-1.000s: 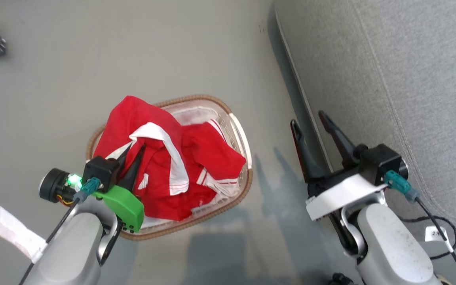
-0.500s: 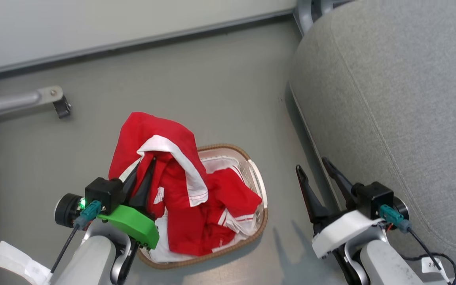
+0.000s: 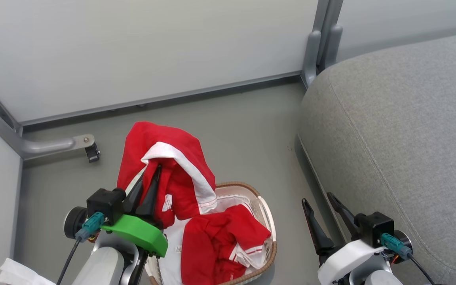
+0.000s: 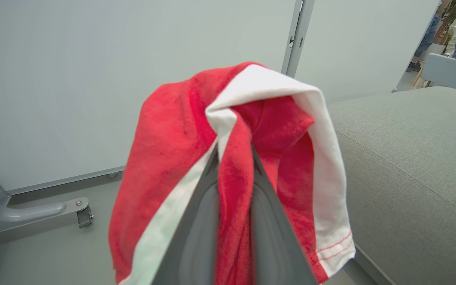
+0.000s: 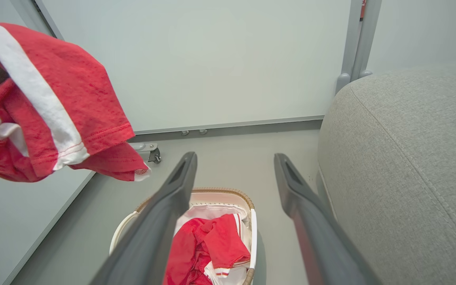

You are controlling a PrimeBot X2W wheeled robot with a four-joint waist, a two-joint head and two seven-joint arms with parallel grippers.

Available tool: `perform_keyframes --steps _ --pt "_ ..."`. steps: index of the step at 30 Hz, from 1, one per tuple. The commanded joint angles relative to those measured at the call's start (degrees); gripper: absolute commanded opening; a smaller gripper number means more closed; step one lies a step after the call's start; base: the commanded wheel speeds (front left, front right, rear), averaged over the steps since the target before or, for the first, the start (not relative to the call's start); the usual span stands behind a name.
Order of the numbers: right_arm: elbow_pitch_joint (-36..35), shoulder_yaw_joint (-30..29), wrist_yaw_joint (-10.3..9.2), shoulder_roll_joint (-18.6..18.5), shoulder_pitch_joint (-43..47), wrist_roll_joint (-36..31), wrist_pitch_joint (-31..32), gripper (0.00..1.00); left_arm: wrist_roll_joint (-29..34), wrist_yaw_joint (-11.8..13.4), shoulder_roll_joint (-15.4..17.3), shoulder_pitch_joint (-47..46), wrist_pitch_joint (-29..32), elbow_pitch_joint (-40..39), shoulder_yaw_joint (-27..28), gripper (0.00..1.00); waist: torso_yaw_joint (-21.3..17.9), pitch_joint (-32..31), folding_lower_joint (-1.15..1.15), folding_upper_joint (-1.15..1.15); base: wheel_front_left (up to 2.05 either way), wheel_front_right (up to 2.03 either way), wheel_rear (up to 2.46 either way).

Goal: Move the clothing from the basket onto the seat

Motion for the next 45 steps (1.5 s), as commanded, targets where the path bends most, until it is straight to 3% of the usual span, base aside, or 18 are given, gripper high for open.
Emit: perform_keyframes --steps 1,11,21,24,30,41,42,43,45 --pt "0.13 -0.20 -0.02 -0.24 1.02 0.09 -0.10 1.00 0.11 -0.18 -0.20 1.09 -0.24 -0.28 0.34 0.00 0.84 -1.99 0.01 0.00 0.00 0.00 0.00" --pt "-0.36 1.68 -0.02 -0.23 1.17 -0.70 -0.10 1.00 -0.04 -0.18 -0.70 1.35 -0.23 -1.67 0.35 0.00 1.49 -2.58 0.01 0.00 0.00 0.00 0.00" --pt "-4.22 15.00 -0.02 -0.24 -8.60 -2.03 -0.10 1.00 -1.24 -0.18 -1.72 -1.68 -0.23 -3.02 -4.44 0.00 4.84 -1.58 0.01 0.00 0.00 0.00 0.00" --pt "-2.30 18.23 -0.02 -0.30 -12.17 -2.76 -0.10 1.00 -1.81 -0.19 -2.01 -2.46 -0.23 -3.33 -6.58 0.00 6.72 -1.38 0.01 0.00 0.00 0.00 0.00" --pt "3.45 19.37 -0.02 -0.23 -17.79 -5.42 -0.10 1.00 -3.58 -0.19 -2.38 -2.86 -0.23 -3.74 -10.39 0.00 10.41 -0.95 0.01 0.00 0.00 0.00 0.00" --pt "11.25 21.86 -0.03 -0.19 -23.25 -1.99 -0.10 1.00 -6.41 -0.19 -2.59 -4.31 -0.23 -5.38 -17.73 0.00 15.59 -0.43 0.01 0.00 0.00 0.00 0.00" --pt "11.52 21.63 -0.03 -0.23 -23.13 -0.82 -0.10 0.40 -7.18 -0.19 -2.63 -4.07 -0.22 -5.11 -18.07 0.00 15.93 -0.60 0.01 0.00 0.00 0.00 0.00" --pt "11.23 21.49 -0.03 -0.20 -23.04 0.10 -0.10 0.05 -7.48 -0.19 -2.65 -3.86 -0.22 -4.89 -18.18 0.00 16.11 -0.66 0.01 0.00 0.00 0.00 0.00" --pt "10.57 20.90 -0.03 -0.23 -22.80 1.81 -0.10 0.00 -7.77 -0.19 -2.39 -3.98 -0.22 -4.88 -18.59 0.00 16.36 -0.54 0.01 0.00 0.00 0.00 0.00"
